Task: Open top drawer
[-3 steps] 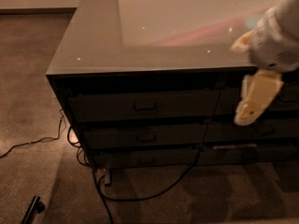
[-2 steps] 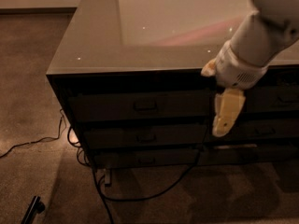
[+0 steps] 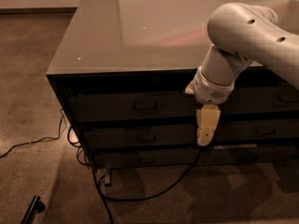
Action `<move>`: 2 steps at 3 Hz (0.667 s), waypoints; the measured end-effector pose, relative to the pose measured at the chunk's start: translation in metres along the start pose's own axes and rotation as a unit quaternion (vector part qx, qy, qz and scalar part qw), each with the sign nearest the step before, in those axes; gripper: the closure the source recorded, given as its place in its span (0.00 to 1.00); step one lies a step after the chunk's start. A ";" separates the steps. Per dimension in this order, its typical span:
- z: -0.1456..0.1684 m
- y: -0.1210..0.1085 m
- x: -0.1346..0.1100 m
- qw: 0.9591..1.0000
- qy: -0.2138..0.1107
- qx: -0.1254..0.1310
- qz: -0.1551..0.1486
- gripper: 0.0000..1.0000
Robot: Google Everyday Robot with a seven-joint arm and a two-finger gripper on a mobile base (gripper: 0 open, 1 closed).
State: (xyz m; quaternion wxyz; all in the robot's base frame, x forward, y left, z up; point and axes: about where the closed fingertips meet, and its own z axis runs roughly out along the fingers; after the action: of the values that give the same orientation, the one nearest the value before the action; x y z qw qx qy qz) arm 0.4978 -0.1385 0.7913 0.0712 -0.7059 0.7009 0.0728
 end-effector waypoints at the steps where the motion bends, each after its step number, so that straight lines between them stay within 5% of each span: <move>1: 0.014 -0.007 0.002 0.999 -0.029 0.016 0.019 0.00; 2: 0.026 -0.025 -0.007 0.996 -0.067 0.042 0.029 0.00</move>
Offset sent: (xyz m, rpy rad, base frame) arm 0.0441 0.0221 -0.0333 0.2186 -0.1171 -0.1081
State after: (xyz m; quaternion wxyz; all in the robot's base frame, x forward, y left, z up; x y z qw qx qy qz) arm 0.5232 -0.1262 0.7668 0.1456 -0.6753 0.7171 0.0919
